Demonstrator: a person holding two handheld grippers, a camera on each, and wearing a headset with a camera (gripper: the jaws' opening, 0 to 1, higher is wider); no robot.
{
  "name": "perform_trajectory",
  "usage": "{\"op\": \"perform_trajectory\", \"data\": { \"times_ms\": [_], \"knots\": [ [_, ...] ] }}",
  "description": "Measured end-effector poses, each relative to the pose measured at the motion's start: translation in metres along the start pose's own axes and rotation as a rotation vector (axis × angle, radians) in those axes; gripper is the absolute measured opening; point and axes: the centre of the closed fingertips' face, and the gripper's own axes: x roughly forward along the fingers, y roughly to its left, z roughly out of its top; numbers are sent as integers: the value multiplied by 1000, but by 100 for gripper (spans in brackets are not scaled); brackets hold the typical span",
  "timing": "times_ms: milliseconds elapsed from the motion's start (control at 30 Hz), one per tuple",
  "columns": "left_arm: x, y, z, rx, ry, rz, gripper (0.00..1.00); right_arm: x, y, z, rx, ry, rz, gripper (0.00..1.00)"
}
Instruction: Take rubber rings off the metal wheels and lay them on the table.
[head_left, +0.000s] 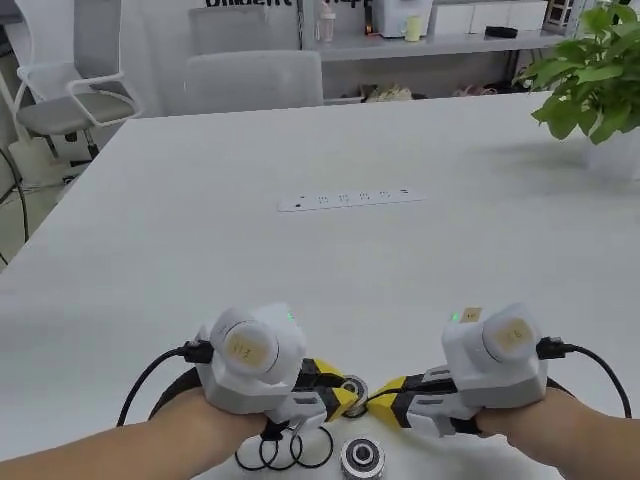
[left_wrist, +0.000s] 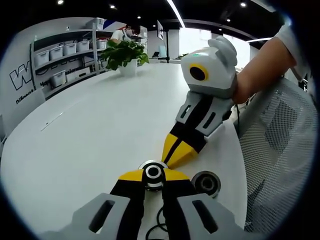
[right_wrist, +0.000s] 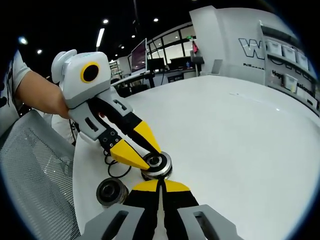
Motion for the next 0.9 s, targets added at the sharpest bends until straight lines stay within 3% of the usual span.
{"op": "perform_trajectory", "data": {
  "times_ms": [167,367,900],
  "knots": [
    [0,0,0,-6,-2,9,7,-1,-3,0,53,-8,3,0],
    [0,0,0,-17,-1,16,7,0,-2,0,65,-10,-1,0],
    [0,-1,0,-17,0,18,7,-7,-11,13,233,-111,1,0]
  ]
}}
